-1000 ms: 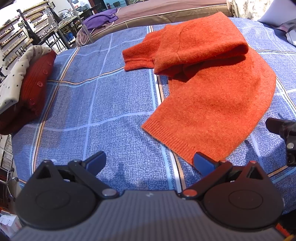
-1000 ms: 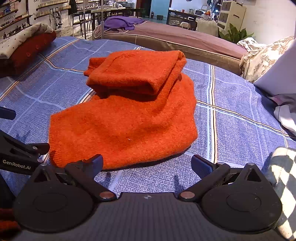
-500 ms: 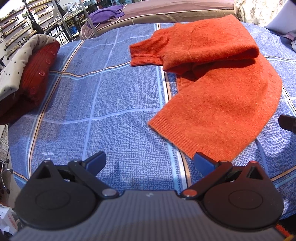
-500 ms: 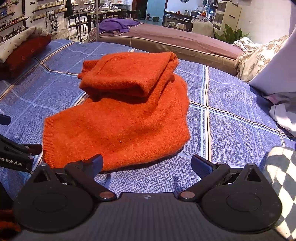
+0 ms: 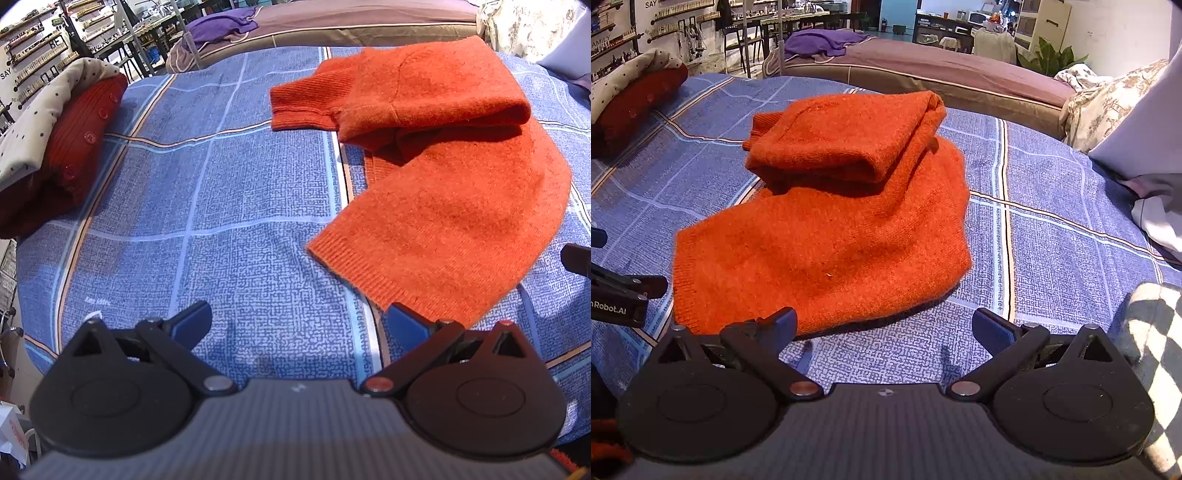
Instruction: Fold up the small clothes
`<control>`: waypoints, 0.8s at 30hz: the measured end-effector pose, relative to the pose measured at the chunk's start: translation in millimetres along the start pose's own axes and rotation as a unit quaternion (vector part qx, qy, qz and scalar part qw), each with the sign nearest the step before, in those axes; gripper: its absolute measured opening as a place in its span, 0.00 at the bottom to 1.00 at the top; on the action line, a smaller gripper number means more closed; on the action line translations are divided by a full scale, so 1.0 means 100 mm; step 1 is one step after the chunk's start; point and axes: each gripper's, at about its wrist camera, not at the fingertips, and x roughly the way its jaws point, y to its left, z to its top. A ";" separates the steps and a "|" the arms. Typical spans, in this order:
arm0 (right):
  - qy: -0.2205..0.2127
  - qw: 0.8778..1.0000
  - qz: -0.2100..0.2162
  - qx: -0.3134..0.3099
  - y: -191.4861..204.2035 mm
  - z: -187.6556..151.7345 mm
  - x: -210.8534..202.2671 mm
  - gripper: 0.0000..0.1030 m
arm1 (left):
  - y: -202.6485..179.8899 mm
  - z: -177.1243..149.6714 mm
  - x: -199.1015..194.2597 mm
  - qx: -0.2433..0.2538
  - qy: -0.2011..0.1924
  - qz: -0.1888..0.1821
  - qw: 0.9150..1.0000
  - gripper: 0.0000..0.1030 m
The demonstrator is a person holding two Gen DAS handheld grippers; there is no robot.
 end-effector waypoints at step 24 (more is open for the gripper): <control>-0.157 0.985 0.038 -0.057 0.14 0.42 0.21 1.00 | 0.52 -0.27 0.10 -0.080 -0.073 -0.032 0.994 1.00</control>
